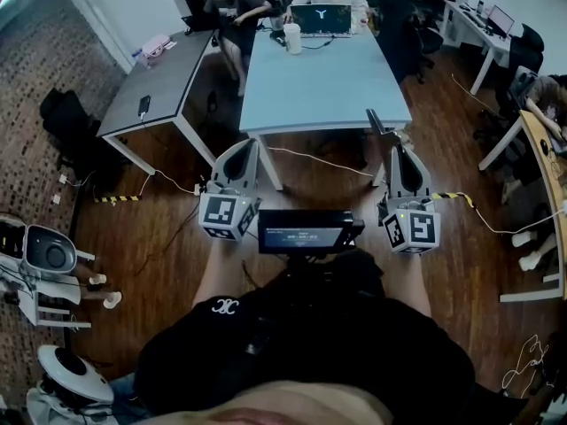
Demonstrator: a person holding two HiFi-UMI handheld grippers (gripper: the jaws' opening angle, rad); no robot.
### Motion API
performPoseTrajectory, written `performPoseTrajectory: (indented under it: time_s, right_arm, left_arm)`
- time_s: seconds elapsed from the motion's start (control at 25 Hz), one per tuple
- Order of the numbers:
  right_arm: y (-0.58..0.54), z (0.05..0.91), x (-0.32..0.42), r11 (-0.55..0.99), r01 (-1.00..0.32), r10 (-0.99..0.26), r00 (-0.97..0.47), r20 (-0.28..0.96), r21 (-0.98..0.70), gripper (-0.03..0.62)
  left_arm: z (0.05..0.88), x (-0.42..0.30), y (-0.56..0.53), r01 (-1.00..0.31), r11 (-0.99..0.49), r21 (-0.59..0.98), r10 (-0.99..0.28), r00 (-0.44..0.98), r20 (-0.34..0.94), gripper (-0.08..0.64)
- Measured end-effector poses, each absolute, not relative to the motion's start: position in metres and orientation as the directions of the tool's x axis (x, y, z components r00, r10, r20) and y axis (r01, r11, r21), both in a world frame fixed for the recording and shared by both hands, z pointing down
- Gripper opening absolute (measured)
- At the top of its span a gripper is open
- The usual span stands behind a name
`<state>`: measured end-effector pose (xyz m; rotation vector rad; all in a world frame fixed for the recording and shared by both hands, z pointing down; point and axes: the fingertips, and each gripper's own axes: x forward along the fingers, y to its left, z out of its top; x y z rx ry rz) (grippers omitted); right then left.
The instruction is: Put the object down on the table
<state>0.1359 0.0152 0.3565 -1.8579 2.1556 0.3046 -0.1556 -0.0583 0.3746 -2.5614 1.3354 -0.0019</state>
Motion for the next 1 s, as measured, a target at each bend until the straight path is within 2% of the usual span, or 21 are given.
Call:
performPoseTrajectory:
  time_s: [0.4,1.0]
  right_arm:
    - [-0.099,0.376,0.142,0.212,-0.976,-0.918,-0.186,-0.350,-0.040,0.025]
    - [-0.359,0.359,0.224,0.324,-0.946,-0.893,-0.300,-0.334,-0.015,0.023]
  left_arm:
    - [0.404,-0.153,-0.158,-0.836,-0.509,-0.207,-0.841,0.534,-0.085,-0.002]
    - [0.388,-0.052,-0.404,-0.858,-0.469,-0.207,-0.863,0.496,-0.099,-0.001]
